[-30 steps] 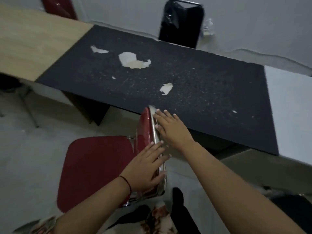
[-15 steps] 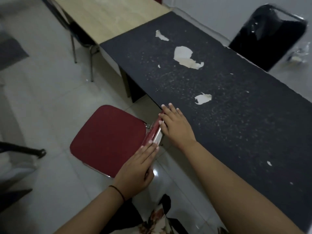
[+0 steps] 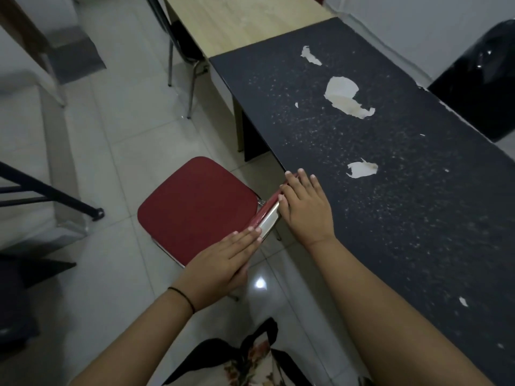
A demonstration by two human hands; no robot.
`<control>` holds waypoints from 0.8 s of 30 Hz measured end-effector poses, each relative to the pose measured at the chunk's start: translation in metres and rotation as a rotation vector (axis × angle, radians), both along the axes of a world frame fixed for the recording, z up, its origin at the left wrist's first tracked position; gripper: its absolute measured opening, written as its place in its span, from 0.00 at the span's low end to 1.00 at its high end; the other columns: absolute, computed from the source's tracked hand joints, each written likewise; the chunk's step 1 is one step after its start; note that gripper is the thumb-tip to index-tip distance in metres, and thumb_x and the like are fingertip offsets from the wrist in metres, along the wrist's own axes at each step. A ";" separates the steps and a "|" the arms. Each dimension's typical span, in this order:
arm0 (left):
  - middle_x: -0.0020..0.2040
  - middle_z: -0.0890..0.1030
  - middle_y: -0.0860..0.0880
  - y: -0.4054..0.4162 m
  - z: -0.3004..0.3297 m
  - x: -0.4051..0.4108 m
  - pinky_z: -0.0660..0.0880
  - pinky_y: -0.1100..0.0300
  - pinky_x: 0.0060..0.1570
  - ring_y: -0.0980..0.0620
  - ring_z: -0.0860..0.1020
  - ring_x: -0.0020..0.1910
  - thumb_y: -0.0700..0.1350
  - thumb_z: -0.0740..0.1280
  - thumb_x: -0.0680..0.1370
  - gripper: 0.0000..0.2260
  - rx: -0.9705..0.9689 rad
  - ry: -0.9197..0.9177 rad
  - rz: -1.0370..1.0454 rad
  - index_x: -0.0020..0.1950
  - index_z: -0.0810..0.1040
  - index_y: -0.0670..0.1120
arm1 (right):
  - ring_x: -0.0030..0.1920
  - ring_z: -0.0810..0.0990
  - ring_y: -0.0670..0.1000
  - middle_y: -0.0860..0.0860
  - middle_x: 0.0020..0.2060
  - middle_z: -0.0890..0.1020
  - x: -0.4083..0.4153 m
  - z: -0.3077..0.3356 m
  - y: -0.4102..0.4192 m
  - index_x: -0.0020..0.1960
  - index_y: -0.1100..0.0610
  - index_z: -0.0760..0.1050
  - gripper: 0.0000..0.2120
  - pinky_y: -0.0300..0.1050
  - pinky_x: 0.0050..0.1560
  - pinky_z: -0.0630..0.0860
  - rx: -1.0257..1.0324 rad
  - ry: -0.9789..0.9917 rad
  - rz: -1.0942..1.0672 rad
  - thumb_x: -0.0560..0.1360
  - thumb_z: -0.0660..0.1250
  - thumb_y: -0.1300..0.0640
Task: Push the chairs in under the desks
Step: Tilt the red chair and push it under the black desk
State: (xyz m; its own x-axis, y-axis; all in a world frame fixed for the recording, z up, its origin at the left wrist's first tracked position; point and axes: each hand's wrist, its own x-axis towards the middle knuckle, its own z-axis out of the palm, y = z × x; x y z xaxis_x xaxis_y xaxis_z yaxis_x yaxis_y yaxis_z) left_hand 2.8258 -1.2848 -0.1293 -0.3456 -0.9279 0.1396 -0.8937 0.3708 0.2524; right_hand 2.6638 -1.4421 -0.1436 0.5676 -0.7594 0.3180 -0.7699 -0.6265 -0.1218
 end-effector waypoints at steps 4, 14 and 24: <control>0.71 0.68 0.46 0.021 0.001 0.005 0.58 0.57 0.72 0.52 0.63 0.71 0.44 0.59 0.77 0.21 -0.008 0.037 0.005 0.70 0.68 0.40 | 0.66 0.73 0.59 0.56 0.61 0.79 -0.003 0.001 0.021 0.51 0.60 0.80 0.19 0.55 0.69 0.64 -0.002 0.005 0.002 0.79 0.52 0.53; 0.69 0.71 0.47 0.117 -0.003 0.019 0.63 0.53 0.69 0.51 0.66 0.71 0.46 0.59 0.79 0.19 -0.077 0.032 0.065 0.69 0.71 0.42 | 0.64 0.75 0.58 0.58 0.59 0.80 -0.010 0.003 0.126 0.53 0.63 0.80 0.18 0.51 0.68 0.63 0.010 -0.090 -0.029 0.78 0.55 0.55; 0.65 0.75 0.45 0.209 -0.006 0.020 0.63 0.57 0.69 0.51 0.71 0.65 0.42 0.57 0.79 0.17 -0.100 0.059 0.282 0.67 0.72 0.40 | 0.67 0.72 0.60 0.59 0.61 0.78 -0.014 0.001 0.232 0.62 0.64 0.75 0.21 0.55 0.66 0.71 0.077 -0.102 -0.040 0.77 0.54 0.53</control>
State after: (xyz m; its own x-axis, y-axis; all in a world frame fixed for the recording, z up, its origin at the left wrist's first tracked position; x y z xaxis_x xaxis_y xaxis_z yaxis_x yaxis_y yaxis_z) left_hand 2.8459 -1.0757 -0.1352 -0.0652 -0.9668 0.2472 -0.9498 0.1361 0.2819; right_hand 2.6501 -1.2104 -0.1428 0.5036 -0.8053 0.3129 -0.7754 -0.5810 -0.2473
